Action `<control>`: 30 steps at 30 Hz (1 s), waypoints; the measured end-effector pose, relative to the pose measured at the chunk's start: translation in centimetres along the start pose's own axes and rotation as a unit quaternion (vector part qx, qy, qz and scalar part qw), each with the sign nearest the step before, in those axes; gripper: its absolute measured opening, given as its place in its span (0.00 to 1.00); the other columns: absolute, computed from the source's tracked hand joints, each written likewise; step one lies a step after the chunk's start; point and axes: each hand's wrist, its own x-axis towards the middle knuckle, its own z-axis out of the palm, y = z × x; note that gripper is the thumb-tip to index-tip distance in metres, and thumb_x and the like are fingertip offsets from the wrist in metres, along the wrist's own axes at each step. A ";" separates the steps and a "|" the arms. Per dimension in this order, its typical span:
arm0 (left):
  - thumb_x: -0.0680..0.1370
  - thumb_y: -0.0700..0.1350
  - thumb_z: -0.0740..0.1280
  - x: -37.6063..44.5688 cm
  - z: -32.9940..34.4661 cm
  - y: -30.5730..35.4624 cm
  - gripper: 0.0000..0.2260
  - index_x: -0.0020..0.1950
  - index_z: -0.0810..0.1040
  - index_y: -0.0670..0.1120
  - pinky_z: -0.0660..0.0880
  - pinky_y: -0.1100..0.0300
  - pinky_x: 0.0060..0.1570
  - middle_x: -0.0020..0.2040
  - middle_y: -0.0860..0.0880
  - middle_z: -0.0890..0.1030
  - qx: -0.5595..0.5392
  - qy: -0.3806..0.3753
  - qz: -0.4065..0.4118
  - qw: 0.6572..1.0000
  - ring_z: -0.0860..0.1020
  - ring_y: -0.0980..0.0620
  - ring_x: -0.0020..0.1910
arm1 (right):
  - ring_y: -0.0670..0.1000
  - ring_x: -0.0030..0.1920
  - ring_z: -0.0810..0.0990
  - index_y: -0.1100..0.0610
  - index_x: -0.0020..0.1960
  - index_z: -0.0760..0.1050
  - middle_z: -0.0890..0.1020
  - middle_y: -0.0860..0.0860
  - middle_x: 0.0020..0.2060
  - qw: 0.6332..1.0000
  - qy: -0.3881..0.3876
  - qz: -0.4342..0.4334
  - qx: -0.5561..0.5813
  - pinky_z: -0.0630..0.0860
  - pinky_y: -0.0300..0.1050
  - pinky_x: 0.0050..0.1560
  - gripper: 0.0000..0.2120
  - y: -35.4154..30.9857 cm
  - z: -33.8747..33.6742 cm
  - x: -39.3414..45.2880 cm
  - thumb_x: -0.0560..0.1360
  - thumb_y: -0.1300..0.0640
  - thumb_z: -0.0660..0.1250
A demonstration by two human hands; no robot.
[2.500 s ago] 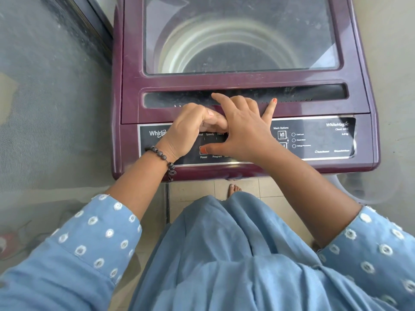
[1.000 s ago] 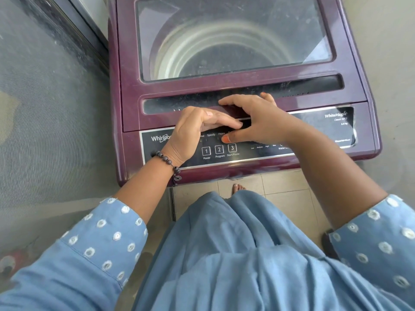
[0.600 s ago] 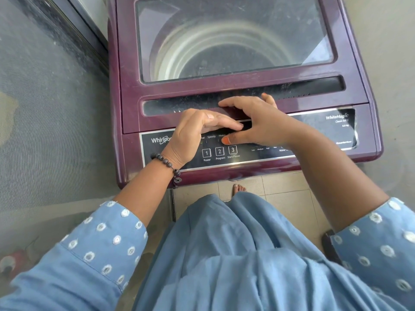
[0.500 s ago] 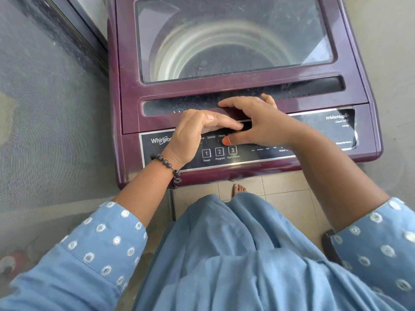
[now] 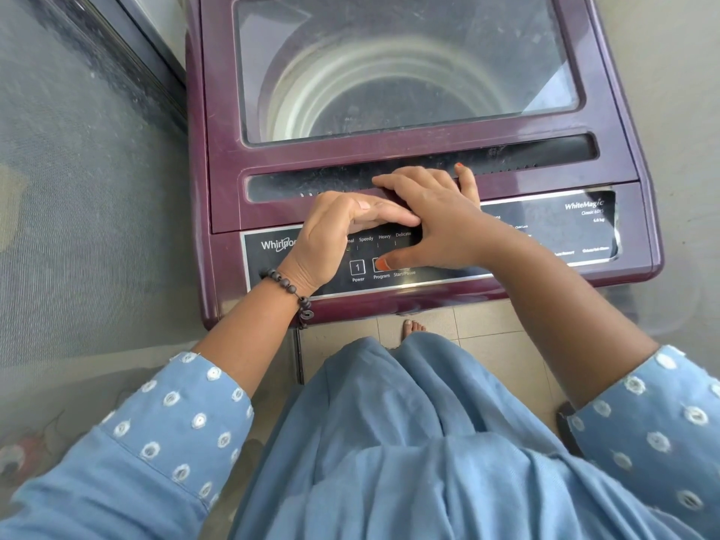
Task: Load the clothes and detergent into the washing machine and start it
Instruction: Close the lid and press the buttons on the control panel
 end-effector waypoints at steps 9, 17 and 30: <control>0.75 0.40 0.46 0.2 -0.1 -0.2 0.24 0.52 0.83 0.41 0.74 0.62 0.58 0.51 0.44 0.85 -0.012 0.004 0.000 1.000 0.81 0.50 0.57 | 0.53 0.76 0.53 0.46 0.77 0.54 0.60 0.46 0.73 1.000 -0.024 0.008 0.005 0.35 0.65 0.73 0.47 -0.2 -0.4 0.1 0.65 0.36 0.73; 0.75 0.39 0.47 0.3 -0.5 -0.7 0.24 0.49 0.83 0.43 0.74 0.61 0.57 0.47 0.49 0.86 -0.042 0.006 0.010 0.999 0.81 0.51 0.55 | 0.54 0.76 0.54 0.47 0.78 0.49 0.58 0.47 0.74 0.998 -0.047 0.025 -0.021 0.36 0.67 0.72 0.50 -1.0 -0.5 0.8 0.66 0.38 0.74; 0.75 0.38 0.48 0.1 -1.2 -1.2 0.23 0.49 0.83 0.43 0.74 0.62 0.56 0.47 0.50 0.86 -0.021 0.013 0.019 1.000 0.82 0.51 0.55 | 0.53 0.77 0.52 0.48 0.79 0.45 0.58 0.47 0.75 0.999 -0.037 0.034 -0.016 0.35 0.66 0.73 0.53 -1.4 0.2 1.3 0.66 0.38 0.74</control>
